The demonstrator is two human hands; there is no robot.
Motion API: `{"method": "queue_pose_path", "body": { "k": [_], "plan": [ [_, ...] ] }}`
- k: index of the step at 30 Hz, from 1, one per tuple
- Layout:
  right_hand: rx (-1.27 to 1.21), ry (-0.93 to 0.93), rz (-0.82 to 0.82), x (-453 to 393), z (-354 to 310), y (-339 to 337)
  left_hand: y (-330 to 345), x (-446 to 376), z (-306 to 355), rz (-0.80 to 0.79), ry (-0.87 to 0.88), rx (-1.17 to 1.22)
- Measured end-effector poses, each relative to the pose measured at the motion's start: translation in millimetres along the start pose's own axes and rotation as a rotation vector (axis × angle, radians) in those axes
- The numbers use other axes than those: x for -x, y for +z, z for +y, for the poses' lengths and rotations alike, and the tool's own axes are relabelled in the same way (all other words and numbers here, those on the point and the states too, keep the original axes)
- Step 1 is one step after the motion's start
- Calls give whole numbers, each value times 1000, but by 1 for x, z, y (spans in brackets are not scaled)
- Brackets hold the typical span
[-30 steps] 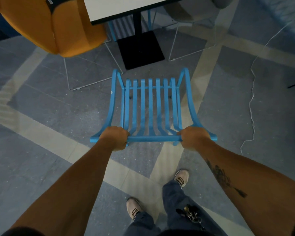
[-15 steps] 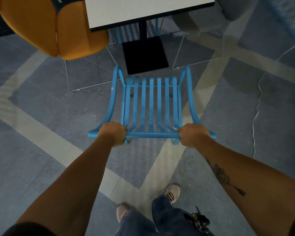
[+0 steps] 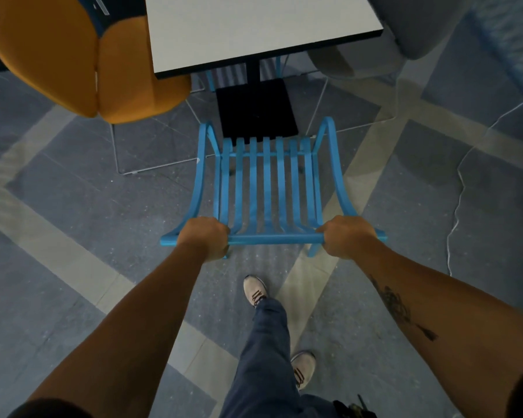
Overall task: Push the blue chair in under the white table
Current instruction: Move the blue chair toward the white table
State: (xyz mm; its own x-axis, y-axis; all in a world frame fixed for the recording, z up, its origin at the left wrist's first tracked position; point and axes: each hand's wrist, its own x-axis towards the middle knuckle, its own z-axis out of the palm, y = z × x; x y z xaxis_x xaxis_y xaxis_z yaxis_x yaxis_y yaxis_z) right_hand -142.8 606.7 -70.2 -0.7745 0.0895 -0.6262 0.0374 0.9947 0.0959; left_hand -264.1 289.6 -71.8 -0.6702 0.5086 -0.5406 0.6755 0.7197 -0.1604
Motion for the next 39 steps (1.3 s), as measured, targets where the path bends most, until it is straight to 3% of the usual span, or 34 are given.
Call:
{"method": "queue_pose_path", "body": {
  "k": [15, 29, 33, 39],
  "plan": [
    [-52, 59, -26, -91, 62, -87, -74, -105, -21, -1, -7, 66],
    [33, -29, 0, -146, 109, -139, -112, -161, -29, -22, -74, 162],
    [28, -94, -14, -149, 117, -139, -114, -162, -24, -66, -109, 197],
    [0, -116, 33, -150, 122, -127, -125, -169, -25, -250, 0, 311]
  ]
}}
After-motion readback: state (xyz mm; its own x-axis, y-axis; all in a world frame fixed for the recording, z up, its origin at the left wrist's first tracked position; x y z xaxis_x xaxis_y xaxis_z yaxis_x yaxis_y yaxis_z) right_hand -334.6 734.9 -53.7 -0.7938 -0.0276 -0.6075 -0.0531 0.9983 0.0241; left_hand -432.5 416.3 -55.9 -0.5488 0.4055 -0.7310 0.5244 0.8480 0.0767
